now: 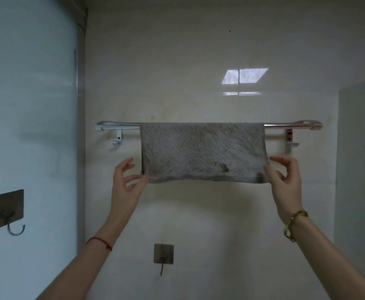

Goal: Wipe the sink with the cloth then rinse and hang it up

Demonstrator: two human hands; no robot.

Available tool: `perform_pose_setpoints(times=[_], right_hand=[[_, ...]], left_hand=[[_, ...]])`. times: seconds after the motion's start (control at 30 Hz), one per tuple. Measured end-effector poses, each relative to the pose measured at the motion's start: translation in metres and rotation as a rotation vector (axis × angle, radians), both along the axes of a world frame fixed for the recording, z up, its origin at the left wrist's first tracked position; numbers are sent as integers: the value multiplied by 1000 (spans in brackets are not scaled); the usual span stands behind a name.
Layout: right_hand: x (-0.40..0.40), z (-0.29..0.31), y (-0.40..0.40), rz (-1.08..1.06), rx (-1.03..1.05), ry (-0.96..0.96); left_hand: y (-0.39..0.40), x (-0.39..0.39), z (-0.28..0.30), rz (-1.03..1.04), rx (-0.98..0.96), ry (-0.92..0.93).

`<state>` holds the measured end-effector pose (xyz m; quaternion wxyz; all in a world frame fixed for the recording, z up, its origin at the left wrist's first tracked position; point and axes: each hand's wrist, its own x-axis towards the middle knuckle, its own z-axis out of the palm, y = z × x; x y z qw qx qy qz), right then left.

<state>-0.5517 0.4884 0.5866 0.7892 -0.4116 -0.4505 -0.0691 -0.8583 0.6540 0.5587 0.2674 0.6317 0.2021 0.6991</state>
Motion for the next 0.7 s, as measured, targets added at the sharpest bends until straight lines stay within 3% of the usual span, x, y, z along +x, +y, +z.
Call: perform_pose_setpoints(times=[0.17, 0.3, 0.57, 0.7], right_hand=[[9, 6, 21, -128, -239, 49], [10, 5, 29, -93, -356, -47], [3, -8, 29, 193, -234, 97], [1, -10, 29, 145, -245, 55]], left_hand=[[14, 15, 14, -156, -246, 2], [22, 16, 17, -210, -259, -9], [24, 11, 11, -356, -263, -78], [26, 6, 9, -457, -287, -61]])
